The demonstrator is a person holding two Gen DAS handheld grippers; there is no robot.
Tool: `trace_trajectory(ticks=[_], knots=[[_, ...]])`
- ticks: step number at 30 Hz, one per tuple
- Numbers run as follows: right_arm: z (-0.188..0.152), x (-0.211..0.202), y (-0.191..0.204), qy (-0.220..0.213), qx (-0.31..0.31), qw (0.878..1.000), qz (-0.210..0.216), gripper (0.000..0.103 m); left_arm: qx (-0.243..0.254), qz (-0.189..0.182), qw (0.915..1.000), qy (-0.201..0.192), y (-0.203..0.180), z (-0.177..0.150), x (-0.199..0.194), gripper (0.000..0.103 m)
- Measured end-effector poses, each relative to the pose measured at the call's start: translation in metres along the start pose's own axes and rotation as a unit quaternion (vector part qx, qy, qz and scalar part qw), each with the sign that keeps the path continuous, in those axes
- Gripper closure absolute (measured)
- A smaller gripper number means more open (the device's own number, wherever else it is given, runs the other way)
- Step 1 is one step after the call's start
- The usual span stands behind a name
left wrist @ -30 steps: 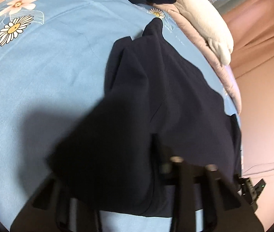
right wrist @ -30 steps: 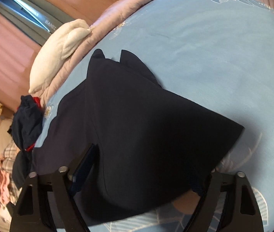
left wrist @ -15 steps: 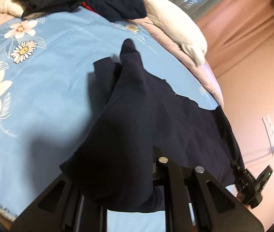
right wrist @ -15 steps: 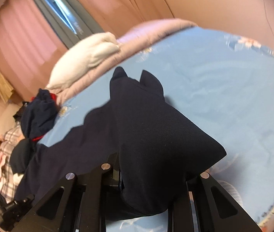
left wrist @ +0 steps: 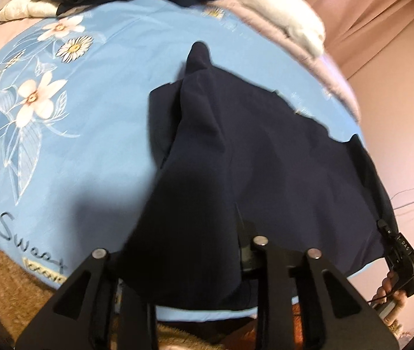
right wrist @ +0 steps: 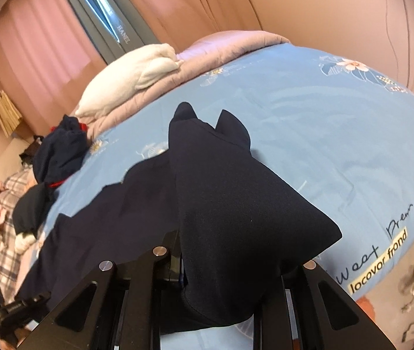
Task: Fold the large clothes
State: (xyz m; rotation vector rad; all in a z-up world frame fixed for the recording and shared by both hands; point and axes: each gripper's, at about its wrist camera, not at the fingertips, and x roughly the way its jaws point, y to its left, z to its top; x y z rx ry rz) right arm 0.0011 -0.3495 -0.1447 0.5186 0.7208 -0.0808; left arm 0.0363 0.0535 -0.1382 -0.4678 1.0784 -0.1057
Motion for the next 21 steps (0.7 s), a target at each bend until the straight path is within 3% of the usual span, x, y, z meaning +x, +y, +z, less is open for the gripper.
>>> trace_trajectory(ticks=[3, 6, 8, 13, 17, 19, 21], knots=[[0.000, 0.005, 0.001, 0.006, -0.003, 1.000, -0.009, 0.081, 0.005, -0.001, 0.9999, -0.015, 0.001, 0.003, -0.014, 0.064], [-0.001, 0.005, -0.001, 0.007, 0.001, 1.000, -0.005, 0.081, 0.016, 0.027, 0.9979, -0.056, -0.004, 0.006, -0.036, 0.050], [-0.001, 0.005, 0.000, 0.008, -0.001, 1.000, -0.008, 0.081, 0.032, 0.034, 0.9960, -0.076, -0.012, 0.009, -0.046, 0.050], [-0.006, 0.006, 0.000, 0.007, -0.007, 1.000, -0.012, 0.081, 0.079, -0.034, 0.9906, -0.106, -0.052, 0.020, -0.064, 0.048], [-0.006, 0.007, -0.002, 0.009, -0.004, 1.000, -0.009, 0.081, 0.128, -0.083, 0.9857, -0.071, -0.100, 0.018, -0.031, 0.051], [-0.006, 0.007, -0.002, 0.008, -0.006, 1.000, -0.010, 0.081, 0.150, -0.099, 0.9831, -0.032, -0.120, 0.010, -0.003, 0.058], [-0.007, 0.007, -0.003, 0.008, -0.005, 1.000, -0.009, 0.081, 0.168, -0.117, 0.9786, 0.017, -0.138, -0.002, 0.029, 0.077]])
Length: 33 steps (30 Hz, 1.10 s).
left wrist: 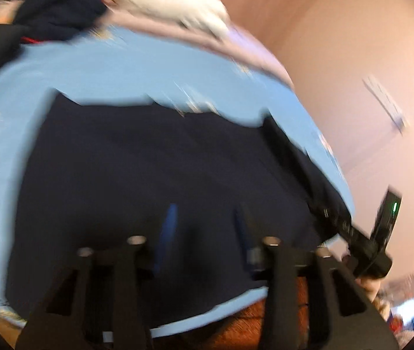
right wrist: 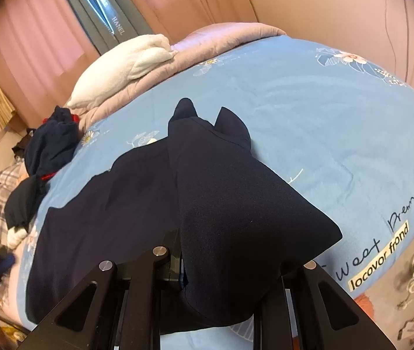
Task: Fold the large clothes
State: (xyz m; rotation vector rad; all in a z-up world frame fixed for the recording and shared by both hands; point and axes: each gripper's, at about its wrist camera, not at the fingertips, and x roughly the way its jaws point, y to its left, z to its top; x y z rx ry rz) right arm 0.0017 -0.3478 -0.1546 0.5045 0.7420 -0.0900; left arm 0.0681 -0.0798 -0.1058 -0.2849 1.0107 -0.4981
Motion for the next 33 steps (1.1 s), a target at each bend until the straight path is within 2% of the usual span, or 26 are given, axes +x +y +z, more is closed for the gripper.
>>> trace_trajectory(ticks=[2, 5, 10, 16, 19, 22, 25, 27, 30, 33], knots=[[0.000, 0.000, -0.001, 0.000, 0.006, 1.000, 0.003, 0.081, -0.001, -0.009, 0.9994, 0.035, -0.006, -0.008, 0.031, 0.085], [-0.001, 0.000, -0.001, -0.001, 0.005, 1.000, 0.003, 0.081, -0.004, 0.005, 0.9978, 0.066, -0.010, -0.022, 0.068, 0.086], [-0.004, 0.003, 0.004, -0.001, -0.009, 1.000, 0.001, 0.081, 0.023, 0.053, 0.9952, 0.079, -0.009, -0.037, 0.104, 0.087], [-0.002, 0.001, 0.015, -0.013, -0.025, 1.000, -0.003, 0.081, 0.023, 0.077, 0.9940, 0.074, -0.013, -0.036, 0.107, 0.089], [0.000, -0.005, 0.021, -0.021, -0.039, 0.999, -0.003, 0.081, 0.020, 0.086, 0.9932, 0.076, -0.013, -0.036, 0.102, 0.089], [0.005, -0.014, 0.032, -0.035, -0.057, 0.998, 0.008, 0.081, 0.017, 0.112, 0.9912, 0.068, -0.011, -0.040, 0.086, 0.092], [0.010, -0.022, 0.047, -0.050, -0.082, 0.995, 0.020, 0.081, -0.002, 0.110, 0.9931, 0.042, 0.002, -0.034, 0.059, 0.090], [0.012, -0.026, 0.059, -0.056, -0.101, 0.993, 0.027, 0.081, -0.011, 0.123, 0.9922, 0.016, 0.013, -0.030, 0.034, 0.083], [0.014, -0.030, 0.080, -0.066, -0.136, 0.988, 0.038, 0.081, -0.028, 0.172, 0.9845, -0.021, 0.032, -0.027, 0.000, 0.075], [0.016, -0.034, 0.106, -0.075, -0.173, 0.980, 0.065, 0.082, -0.058, 0.219, 0.9727, -0.050, 0.063, -0.029, -0.036, 0.075]])
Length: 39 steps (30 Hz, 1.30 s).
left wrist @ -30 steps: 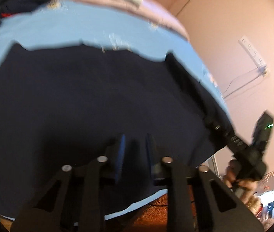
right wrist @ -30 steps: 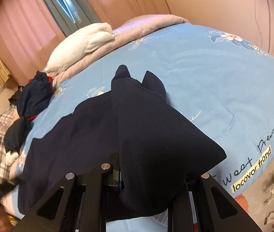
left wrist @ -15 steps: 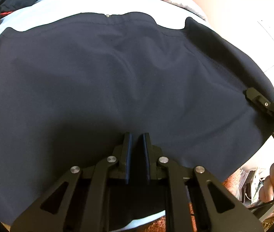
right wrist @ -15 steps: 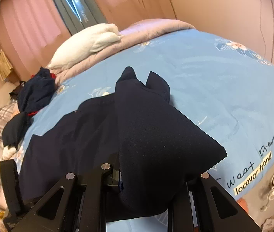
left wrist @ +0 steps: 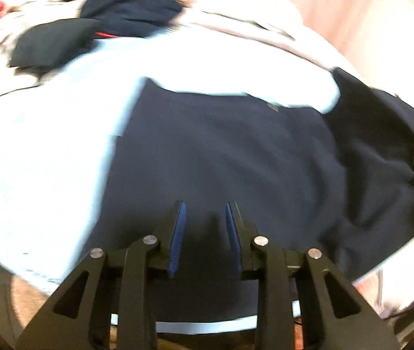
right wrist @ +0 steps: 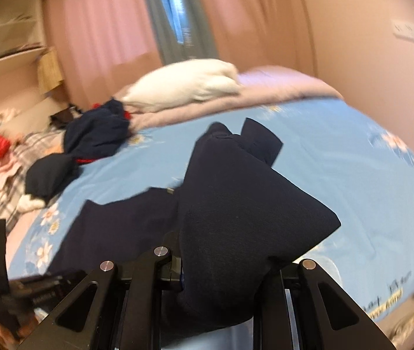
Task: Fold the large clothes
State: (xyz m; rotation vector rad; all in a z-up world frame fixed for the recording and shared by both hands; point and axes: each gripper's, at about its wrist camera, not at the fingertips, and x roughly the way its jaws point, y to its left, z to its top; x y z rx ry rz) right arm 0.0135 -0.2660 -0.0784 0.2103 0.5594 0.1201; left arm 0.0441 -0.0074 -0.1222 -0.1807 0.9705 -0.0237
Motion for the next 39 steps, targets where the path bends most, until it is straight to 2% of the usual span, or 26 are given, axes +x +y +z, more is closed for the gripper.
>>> trace_trajectory(ticks=[5, 12, 16, 21, 25, 33, 39], knots=[[0.013, 0.005, 0.047, -0.007, -0.071, 0.997, 0.043, 0.082, -0.077, 0.053, 0.9951, -0.034, 0.073, 0.003, -0.029, 0.074], [0.004, 0.032, 0.129, 0.016, -0.166, 0.981, 0.097, 0.082, -0.159, 0.083, 0.9820, -0.059, 0.139, -0.005, -0.063, 0.072], [-0.015, 0.048, 0.169, 0.047, -0.209, 0.968, 0.130, 0.083, -0.177, 0.082, 0.9791, -0.059, 0.150, -0.007, -0.066, 0.071], [-0.049, 0.066, 0.209, 0.108, -0.248, 0.947, 0.171, 0.083, -0.180, 0.076, 0.9794, -0.051, 0.156, -0.013, -0.066, 0.071], [-0.067, 0.081, 0.215, 0.163, -0.243, 0.937, 0.190, 0.083, -0.179, 0.072, 0.9800, -0.049, 0.160, -0.013, -0.063, 0.070], [-0.093, 0.113, 0.199, 0.262, -0.179, 0.921, 0.228, 0.083, -0.163, 0.058, 0.9842, -0.038, 0.151, -0.009, -0.056, 0.065], [-0.093, 0.109, 0.201, 0.261, -0.173, 0.920, 0.236, 0.081, -0.143, 0.028, 0.9886, -0.039, 0.139, -0.003, -0.060, 0.061]])
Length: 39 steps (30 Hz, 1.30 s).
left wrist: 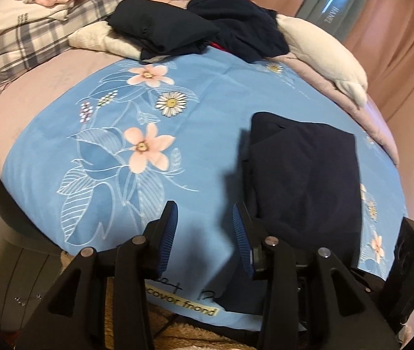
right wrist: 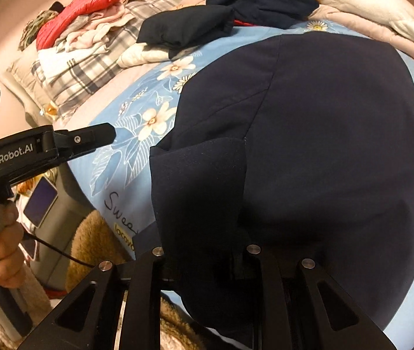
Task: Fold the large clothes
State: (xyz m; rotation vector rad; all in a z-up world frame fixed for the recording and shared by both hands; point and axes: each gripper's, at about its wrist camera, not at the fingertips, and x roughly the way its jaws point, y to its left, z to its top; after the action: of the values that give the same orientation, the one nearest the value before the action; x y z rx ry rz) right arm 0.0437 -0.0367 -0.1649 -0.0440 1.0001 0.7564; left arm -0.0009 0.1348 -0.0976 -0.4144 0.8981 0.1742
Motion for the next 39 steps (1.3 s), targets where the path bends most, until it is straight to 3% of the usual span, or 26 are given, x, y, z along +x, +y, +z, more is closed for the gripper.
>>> trace_trajectory(ticks=[3, 6, 9, 11, 13, 15, 17, 22, 26, 29, 34, 39], knots=[[0.001, -0.010, -0.003, -0.002, 0.004, 1.000, 0.016, 0.074, 0.015, -0.021, 0.9996, -0.007, -0.010, 0.005, -0.006, 0.051], [-0.004, -0.022, -0.010, 0.001, 0.014, 0.999, 0.032, 0.072, 0.036, -0.033, 0.9988, -0.011, -0.022, 0.015, -0.008, 0.050], [-0.011, -0.038, -0.020, -0.005, 0.036, 0.998, 0.041, 0.066, 0.048, -0.067, 0.9965, -0.012, -0.034, 0.026, -0.012, 0.048], [-0.017, -0.054, -0.025, -0.016, 0.046, 0.997, 0.061, 0.054, 0.057, -0.092, 0.9941, -0.001, -0.043, 0.030, -0.011, 0.047], [-0.024, -0.070, -0.032, -0.036, 0.065, 0.993, 0.094, 0.032, 0.073, -0.104, 0.9918, 0.006, -0.054, 0.033, -0.011, 0.047], [-0.030, -0.084, -0.037, -0.048, 0.076, 0.990, 0.104, 0.031, 0.085, -0.107, 0.9906, 0.003, -0.064, 0.035, -0.011, 0.047], [-0.037, -0.097, -0.043, -0.068, 0.086, 0.991, 0.082, 0.031, 0.098, -0.116, 0.9884, 0.004, -0.074, 0.035, -0.010, 0.047], [-0.056, -0.107, -0.067, -0.083, 0.133, 0.987, 0.033, 0.031, 0.127, -0.141, 0.9802, 0.057, -0.092, 0.019, 0.012, 0.049], [-0.064, -0.103, -0.084, -0.075, 0.158, 0.985, -0.014, 0.031, 0.139, -0.146, 0.9737, 0.107, -0.092, -0.007, 0.032, 0.065], [-0.065, -0.094, -0.086, -0.057, 0.166, 0.984, -0.023, 0.031, 0.145, -0.129, 0.9731, 0.124, -0.087, -0.020, 0.043, 0.073], [-0.074, -0.081, -0.088, -0.020, 0.175, 0.984, -0.017, 0.031, 0.144, -0.095, 0.9763, 0.131, -0.076, -0.031, 0.060, 0.076], [-0.075, -0.079, -0.089, -0.014, 0.168, 0.985, -0.026, 0.031, 0.141, -0.065, 0.9792, 0.130, -0.071, -0.042, 0.083, 0.074]])
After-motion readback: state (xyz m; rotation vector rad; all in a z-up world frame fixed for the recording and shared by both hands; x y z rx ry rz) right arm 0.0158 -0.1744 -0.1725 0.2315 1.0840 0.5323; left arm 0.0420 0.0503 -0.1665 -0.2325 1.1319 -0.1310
